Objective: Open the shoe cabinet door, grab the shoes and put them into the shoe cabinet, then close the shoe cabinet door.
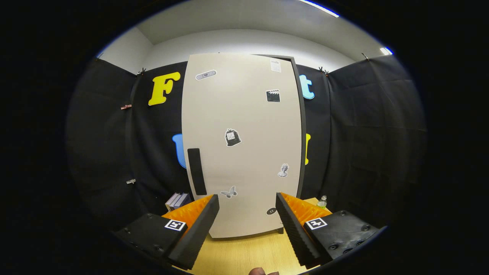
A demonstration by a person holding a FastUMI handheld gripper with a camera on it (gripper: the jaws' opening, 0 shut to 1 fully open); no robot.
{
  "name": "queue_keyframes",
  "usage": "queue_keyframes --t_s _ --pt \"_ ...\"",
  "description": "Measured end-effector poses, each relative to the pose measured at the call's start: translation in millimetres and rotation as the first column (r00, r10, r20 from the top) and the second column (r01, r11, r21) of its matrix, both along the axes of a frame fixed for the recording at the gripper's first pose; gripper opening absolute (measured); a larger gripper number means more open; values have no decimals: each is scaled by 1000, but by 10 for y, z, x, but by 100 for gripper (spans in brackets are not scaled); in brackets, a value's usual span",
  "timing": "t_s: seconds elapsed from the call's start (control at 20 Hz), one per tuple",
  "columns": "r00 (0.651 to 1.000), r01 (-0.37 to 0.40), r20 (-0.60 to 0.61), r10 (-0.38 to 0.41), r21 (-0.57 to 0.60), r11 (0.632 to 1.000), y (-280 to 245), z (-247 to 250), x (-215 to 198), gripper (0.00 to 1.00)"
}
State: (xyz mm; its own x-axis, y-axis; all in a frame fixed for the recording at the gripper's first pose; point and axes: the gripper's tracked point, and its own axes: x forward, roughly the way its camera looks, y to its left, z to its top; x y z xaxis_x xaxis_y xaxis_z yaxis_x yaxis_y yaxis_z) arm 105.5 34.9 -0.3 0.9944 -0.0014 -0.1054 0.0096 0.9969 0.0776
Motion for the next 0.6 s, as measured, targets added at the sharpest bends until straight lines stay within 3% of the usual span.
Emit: queue_keyframes --t_s 0.6 --pt "999 -31 5 31 -5 999 -39 23 -155 98"
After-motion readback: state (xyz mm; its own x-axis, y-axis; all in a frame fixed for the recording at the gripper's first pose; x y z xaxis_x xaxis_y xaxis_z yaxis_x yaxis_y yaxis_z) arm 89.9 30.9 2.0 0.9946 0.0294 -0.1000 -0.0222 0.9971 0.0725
